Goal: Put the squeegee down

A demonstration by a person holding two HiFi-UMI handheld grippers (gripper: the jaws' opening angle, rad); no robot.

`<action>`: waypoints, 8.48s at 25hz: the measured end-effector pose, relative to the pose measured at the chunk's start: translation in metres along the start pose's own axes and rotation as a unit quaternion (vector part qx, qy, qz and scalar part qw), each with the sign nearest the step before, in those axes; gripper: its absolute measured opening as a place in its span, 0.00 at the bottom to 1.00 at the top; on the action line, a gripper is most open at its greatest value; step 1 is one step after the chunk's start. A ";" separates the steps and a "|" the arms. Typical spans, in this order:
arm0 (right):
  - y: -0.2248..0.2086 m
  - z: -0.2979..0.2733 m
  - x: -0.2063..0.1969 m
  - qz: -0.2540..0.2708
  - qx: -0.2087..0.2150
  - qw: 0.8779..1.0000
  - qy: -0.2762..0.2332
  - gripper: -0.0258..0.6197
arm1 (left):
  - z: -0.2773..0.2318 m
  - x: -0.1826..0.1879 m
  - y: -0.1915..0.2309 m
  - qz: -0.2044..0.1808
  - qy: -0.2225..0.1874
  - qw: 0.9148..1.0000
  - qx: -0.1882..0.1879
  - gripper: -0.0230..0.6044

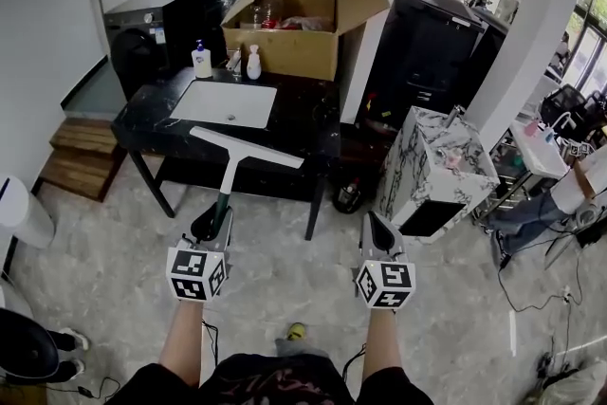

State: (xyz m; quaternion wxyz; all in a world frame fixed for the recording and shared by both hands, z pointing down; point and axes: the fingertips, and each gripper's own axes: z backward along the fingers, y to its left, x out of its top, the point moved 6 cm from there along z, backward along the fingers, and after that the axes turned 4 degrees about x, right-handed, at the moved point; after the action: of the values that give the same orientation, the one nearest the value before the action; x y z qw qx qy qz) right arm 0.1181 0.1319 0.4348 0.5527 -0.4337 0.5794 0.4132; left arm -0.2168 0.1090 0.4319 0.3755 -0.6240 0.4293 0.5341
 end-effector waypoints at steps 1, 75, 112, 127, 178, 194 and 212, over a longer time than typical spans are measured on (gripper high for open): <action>-0.007 -0.009 0.000 0.002 0.004 1.000 0.001 0.04 | -0.011 0.002 -0.001 0.001 0.001 1.000 0.003 0.20; -0.179 -0.410 0.003 -0.008 -0.025 0.999 0.027 0.04 | -0.464 0.057 0.100 0.006 0.028 0.998 -0.047 0.20; -0.250 -0.495 -0.010 -0.029 0.030 0.999 0.029 0.04 | -0.595 0.012 0.052 0.038 0.126 0.991 -0.018 0.20; -0.258 -0.497 -0.024 -0.034 0.033 0.998 0.045 0.04 | -0.610 -0.042 0.039 0.051 0.219 0.974 -0.014 0.20; -0.279 -0.506 -0.046 -0.033 0.029 0.996 0.074 0.04 | -0.632 -0.105 0.013 0.053 0.335 0.940 -0.029 0.25; -0.255 -0.491 -0.039 -0.029 0.029 0.997 0.072 0.04 | -0.607 -0.082 0.022 0.045 0.295 0.954 -0.044 0.35; -0.225 -0.467 -0.027 -0.020 0.024 0.998 0.063 0.04 | -0.570 -0.033 0.050 0.030 0.204 0.978 -0.026 0.20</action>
State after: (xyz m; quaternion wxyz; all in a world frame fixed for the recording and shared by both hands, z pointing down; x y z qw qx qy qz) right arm 0.2027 -0.3779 0.4840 0.5336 -0.4571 0.6140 0.3597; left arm -0.0693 -0.4327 0.5481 0.2478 -0.7163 0.5012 0.4175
